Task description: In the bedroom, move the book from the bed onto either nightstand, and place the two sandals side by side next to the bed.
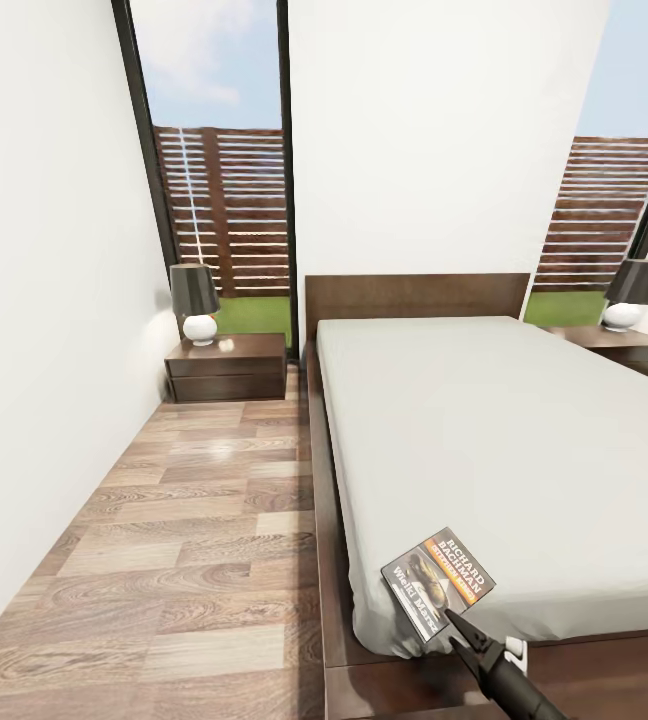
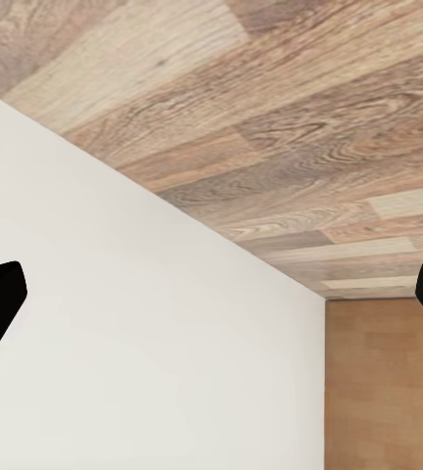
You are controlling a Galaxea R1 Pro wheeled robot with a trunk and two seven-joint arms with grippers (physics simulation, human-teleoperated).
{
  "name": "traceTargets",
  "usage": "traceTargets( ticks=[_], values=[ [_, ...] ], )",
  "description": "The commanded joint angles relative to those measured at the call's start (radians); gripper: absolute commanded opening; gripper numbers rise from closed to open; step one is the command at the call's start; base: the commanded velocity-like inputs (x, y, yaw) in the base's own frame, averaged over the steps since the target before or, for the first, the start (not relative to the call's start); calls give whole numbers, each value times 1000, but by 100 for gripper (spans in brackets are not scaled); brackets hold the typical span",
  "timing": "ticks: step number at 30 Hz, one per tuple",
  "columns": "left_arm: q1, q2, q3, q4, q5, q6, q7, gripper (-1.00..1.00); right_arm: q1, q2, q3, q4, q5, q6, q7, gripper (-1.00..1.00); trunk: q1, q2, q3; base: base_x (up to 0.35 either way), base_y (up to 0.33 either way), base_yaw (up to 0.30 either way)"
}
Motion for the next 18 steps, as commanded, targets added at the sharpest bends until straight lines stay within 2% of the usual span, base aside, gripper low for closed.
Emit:
traceTargets(
  ticks=[1, 18],
  values=[
    [0, 0, -9, -2, 10, 4, 4, 100, -1, 0, 2, 1, -8, 10, 2, 100, 0, 0, -1, 0, 0, 0],
    [0, 0, -9, -2, 10, 4, 4, 100, -8, 18, 3, 1, -7, 10, 1, 100, 0, 0, -1, 0, 0, 0]
  ],
)
